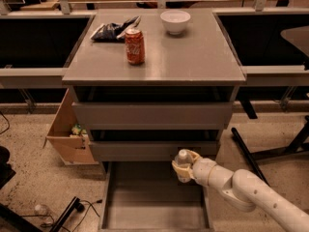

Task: Pick blue plastic bottle from bottom drawer and place on counter

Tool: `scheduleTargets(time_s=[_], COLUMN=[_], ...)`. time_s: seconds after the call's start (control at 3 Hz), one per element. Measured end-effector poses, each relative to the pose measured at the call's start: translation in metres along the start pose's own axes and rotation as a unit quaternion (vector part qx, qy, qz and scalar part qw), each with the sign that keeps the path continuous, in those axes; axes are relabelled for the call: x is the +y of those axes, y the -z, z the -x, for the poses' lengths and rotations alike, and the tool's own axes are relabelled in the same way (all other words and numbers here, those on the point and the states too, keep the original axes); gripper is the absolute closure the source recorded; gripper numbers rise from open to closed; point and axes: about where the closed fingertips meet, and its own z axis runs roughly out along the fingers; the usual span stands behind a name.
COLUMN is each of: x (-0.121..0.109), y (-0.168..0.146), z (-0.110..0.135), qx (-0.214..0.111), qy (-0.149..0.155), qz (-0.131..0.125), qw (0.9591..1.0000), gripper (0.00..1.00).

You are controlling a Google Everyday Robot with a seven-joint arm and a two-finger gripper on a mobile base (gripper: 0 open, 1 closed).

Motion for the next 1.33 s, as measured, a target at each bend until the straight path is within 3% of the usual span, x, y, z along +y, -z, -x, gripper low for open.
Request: scheduleTargets(time_s=[0.33,1.0,1.33], x=[0.048,0.212,0.235], y=[0.038,0.072,0.094], z=[0.069,0.183,0.239], qx=[0.004,0.042,0.059], qy=[-0.033,-0.024,0.001], qz=[0.008,0.095,0.079], qw=[0.9994,0.9943,0.9952], gripper=[1.0,1.0,1.0])
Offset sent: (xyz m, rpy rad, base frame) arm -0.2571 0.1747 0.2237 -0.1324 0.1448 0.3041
